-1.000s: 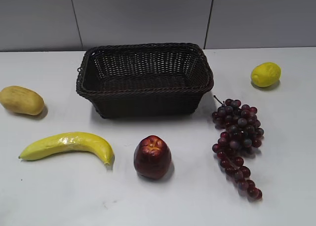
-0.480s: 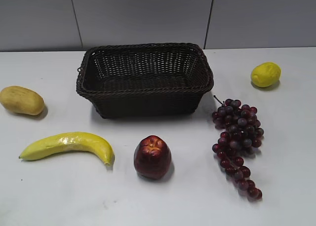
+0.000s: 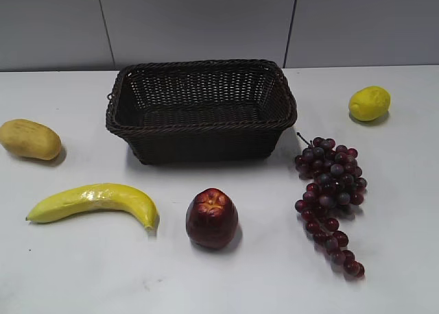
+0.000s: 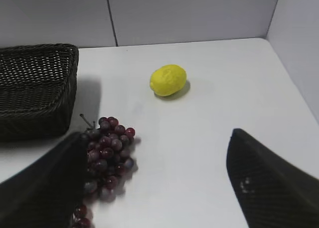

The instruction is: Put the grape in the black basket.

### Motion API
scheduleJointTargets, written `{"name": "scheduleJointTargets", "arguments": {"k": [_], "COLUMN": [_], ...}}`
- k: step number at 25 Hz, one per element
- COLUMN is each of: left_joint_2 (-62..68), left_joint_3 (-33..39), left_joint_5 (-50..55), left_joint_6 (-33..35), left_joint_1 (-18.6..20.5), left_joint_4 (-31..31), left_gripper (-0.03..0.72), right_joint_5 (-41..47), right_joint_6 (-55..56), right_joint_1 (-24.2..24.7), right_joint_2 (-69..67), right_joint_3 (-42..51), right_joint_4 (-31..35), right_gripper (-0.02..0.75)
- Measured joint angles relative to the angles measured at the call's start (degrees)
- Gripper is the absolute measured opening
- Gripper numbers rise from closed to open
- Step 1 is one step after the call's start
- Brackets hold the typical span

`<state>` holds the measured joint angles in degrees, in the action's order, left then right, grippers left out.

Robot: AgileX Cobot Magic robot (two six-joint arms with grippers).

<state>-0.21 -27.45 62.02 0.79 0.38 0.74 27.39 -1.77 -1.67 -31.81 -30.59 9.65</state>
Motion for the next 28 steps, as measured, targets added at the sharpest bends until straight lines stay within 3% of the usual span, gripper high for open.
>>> {"name": "scheduleJointTargets", "arguments": {"k": [13,21,28], "left_joint_2": [0.0,0.0,0.0], "left_joint_3": [0.0,0.0,0.0], "left_joint_5": [0.0,0.0,0.0], "left_joint_6": [0.0,0.0,0.04], "left_joint_1": [0.0,0.0,0.0], "left_joint_4": [0.0,0.0,0.0], "left_gripper": [0.236,0.236,0.238], "right_joint_5": [3.02,2.19,1.99], "right_joint_6": [-13.82,-14.96,-14.12], "right_joint_1": [-0.3,-7.24,-8.95], "right_joint_2": [-41.19,-58.87,-71.73], "right_joint_3": [-9.58,-16.7,-23.53], "right_joint_4": [16.59,17.74,17.79], "right_gripper": [0.656,0.647,0.647]}}
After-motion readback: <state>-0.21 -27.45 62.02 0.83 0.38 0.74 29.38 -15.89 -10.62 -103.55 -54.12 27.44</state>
